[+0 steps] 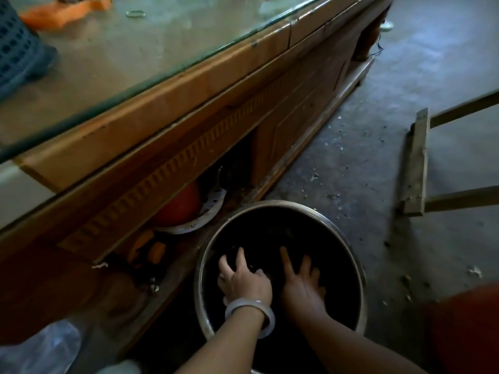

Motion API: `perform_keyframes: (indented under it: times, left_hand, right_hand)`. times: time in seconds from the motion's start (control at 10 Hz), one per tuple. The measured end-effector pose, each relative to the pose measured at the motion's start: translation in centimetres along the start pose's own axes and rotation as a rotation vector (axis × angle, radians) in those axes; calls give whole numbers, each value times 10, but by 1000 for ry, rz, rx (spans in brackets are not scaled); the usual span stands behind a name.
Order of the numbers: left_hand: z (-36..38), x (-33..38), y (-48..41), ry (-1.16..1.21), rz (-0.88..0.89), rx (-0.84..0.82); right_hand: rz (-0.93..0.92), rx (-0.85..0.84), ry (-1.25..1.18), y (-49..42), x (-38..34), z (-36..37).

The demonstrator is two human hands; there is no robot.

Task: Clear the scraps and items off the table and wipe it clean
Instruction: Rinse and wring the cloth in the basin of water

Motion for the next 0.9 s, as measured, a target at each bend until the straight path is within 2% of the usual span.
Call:
perform_keyframes:
  times: [0.1,0.2,0.3,0.4,0.5,0.6,0.7,0.8,0.9]
  left_hand:
    - [11,2,4,213,-230,-151]
    - [8,7,-2,402,-376,-289]
    - [-9,13,-10,644,-411,-319]
    - [-24,19,-16,734,-317,-278]
    - [0,4,-37,713,-381,-327]
    - [-1,14,-31,615,-253,-310]
    - [-18,38,-11,17,147,-252]
    - [-26,38,-7,373,-110,-244]
    - [-23,37,-7,285,-140,-331]
  right_hand:
    - [177,60,-510,-6,-11,-6]
    - [225,22,-897,-7,-29,-20]
    - [150,-33,-1189,5,-51,-46]
    - [-32,-60,-1253,16,-68,-76]
    - [-134,-57,-1063,19,-76,-85]
    - [-226,136,-791,15,-75,-94]
    - [-236,276,-708,12,-70,-99]
    - [-212,316,-659,2,-61,-93]
    - [-182,327,-529,-11,-44,-89]
Point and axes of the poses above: each hand's wrist, its own y-axis away from the middle knuckle, its own z-axis out of the palm, x = y × z, the point moved 6 cm from there along -y, towards the middle knuckle, and after that the axes turned 10 degrees about x, right-handed, at the moved point
